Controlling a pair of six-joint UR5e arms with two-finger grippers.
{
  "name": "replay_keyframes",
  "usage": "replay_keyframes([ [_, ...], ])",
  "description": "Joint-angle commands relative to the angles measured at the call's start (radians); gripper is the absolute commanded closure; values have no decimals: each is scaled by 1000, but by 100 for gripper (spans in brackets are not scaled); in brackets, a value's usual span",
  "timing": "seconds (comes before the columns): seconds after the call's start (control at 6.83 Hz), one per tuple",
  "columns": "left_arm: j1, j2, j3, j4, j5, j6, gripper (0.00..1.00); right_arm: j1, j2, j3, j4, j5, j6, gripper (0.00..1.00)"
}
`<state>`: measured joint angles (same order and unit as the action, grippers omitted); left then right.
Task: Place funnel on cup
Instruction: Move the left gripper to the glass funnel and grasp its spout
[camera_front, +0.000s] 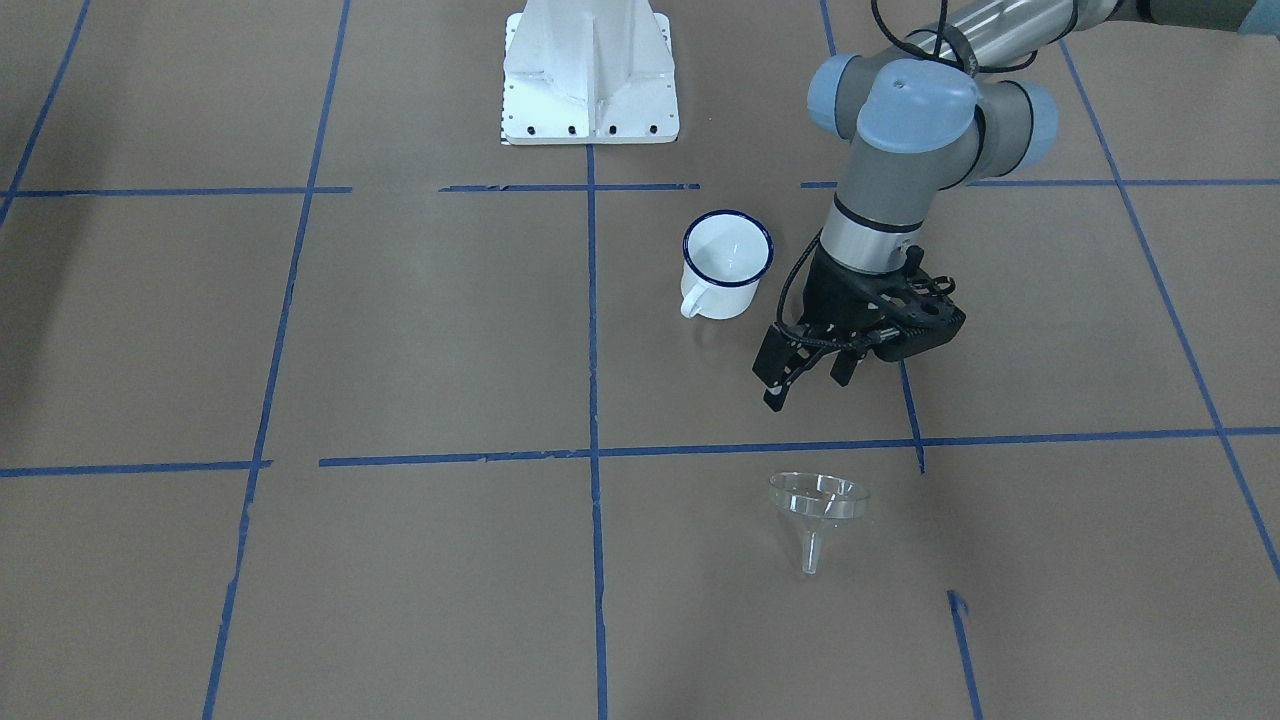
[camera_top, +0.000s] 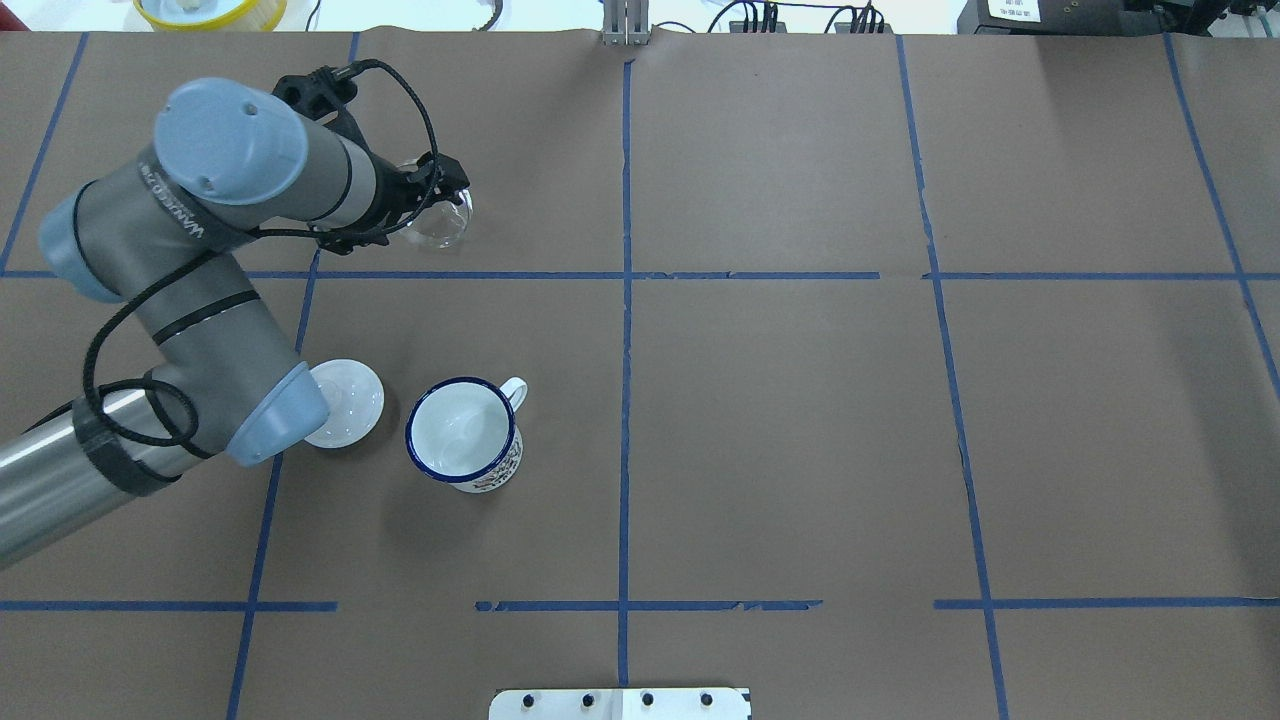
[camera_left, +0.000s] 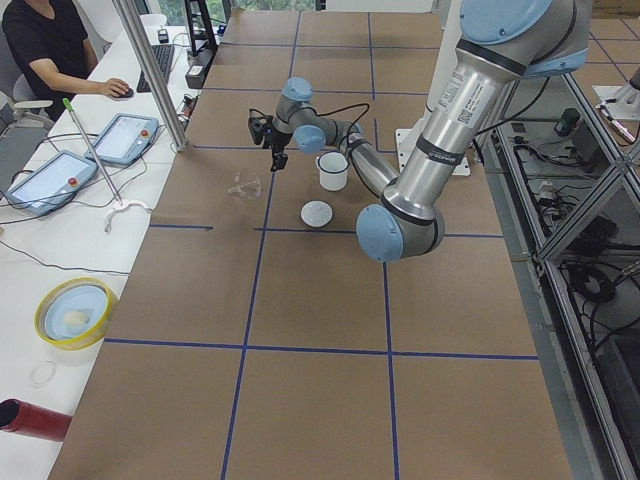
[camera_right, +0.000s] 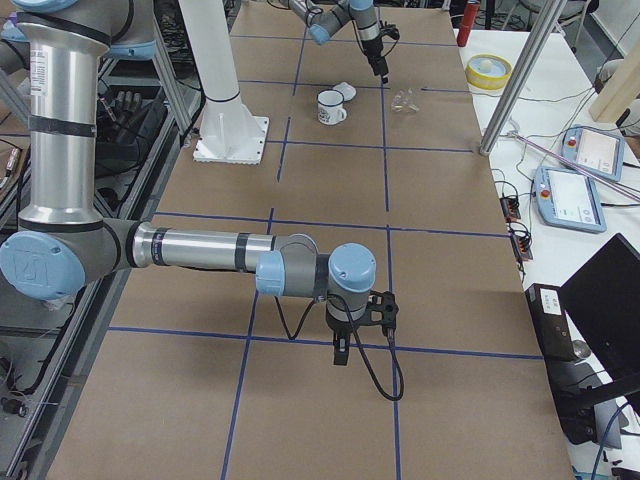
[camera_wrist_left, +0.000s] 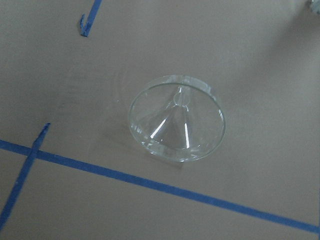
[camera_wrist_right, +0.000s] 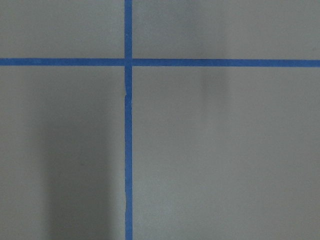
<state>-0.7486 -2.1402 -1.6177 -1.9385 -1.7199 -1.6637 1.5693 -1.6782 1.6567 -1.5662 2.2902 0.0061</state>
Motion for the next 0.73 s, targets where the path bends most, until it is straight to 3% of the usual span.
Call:
replay_keyframes([
  [0.0,3,-91,218,-164,138,-267,0,0,0,0,0,0,0,0],
  [0.44,6,-113,324,-238,187,-289,3,0,0,0,0,0,0,0],
  [0.59,6,-115,352,-272,187,-286,17,0,0,0,0,0,0,0],
])
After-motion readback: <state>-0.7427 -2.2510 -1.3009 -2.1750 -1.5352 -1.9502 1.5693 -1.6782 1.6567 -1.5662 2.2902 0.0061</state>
